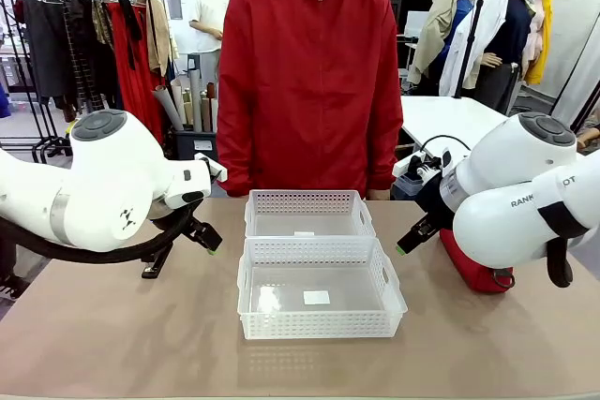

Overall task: Distribute items into two baskets.
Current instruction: Pick up the Pencil pouch that the person points to.

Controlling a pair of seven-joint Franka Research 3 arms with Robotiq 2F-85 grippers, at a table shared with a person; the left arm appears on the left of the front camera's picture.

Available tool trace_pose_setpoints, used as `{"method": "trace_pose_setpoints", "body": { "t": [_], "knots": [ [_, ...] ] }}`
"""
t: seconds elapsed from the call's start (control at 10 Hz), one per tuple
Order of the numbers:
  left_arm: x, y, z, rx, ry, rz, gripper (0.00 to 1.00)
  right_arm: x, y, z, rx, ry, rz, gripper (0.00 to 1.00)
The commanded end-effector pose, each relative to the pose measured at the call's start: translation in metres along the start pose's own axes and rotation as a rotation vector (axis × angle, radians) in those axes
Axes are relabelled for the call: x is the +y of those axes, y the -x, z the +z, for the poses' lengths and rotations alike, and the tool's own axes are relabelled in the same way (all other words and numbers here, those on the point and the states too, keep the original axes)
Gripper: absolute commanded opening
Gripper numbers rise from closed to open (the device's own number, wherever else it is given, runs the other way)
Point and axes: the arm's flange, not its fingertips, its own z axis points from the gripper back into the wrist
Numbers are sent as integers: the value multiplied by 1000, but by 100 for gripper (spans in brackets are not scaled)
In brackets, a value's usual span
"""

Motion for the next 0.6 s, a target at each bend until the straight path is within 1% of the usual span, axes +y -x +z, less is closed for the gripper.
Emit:
{"method": "trace_pose_setpoints", "body": {
  "t": [0.0, 0.5],
  "knots": [
    [0, 0, 0, 0, 0, 0, 100, 0, 0, 0, 0, 0, 0, 100],
    [0, 0, 0, 0, 0, 0, 100, 0, 0, 0, 0, 0, 0, 100]
  ]
}}
